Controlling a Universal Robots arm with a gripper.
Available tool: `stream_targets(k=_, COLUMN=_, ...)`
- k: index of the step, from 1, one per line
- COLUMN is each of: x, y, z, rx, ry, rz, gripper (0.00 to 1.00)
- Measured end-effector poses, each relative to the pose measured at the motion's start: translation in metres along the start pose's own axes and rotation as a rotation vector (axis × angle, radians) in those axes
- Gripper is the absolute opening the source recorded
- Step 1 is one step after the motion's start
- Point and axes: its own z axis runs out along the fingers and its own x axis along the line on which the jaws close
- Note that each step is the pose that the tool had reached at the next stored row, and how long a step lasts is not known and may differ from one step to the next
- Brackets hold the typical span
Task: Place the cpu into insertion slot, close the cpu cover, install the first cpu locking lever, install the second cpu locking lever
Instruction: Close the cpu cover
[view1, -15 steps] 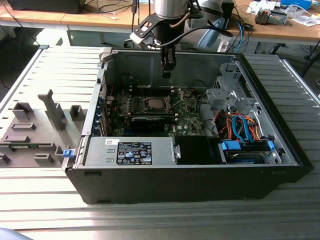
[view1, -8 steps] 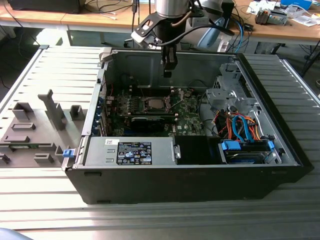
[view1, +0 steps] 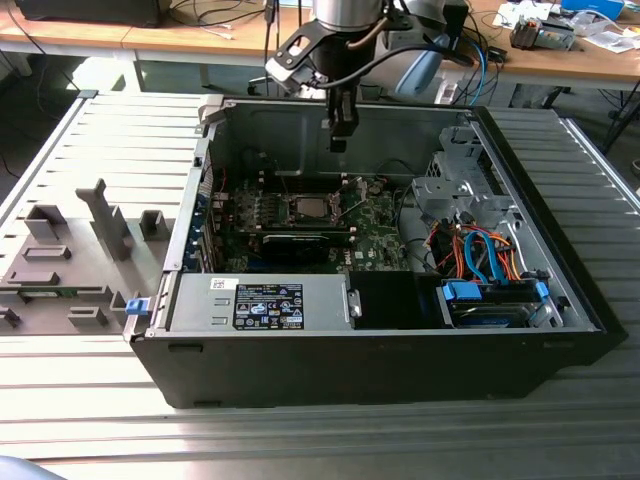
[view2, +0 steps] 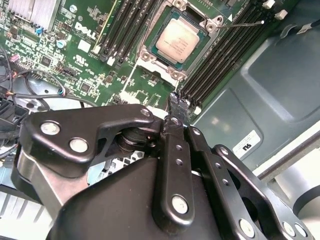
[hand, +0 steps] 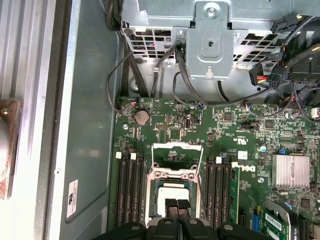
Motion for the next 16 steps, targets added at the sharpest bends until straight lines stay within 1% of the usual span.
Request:
stream_targets(k=11, x=-0.0003, y=0.0068, z=-0.0072, rx=0.0004, ry=0.0063, rz=0.0, gripper=0.11)
stream_targets(k=16, x=-0.0005, y=0.0111, z=-0.0103, rx=0.0012, ry=0.0092, rz=0.0, gripper=0.11)
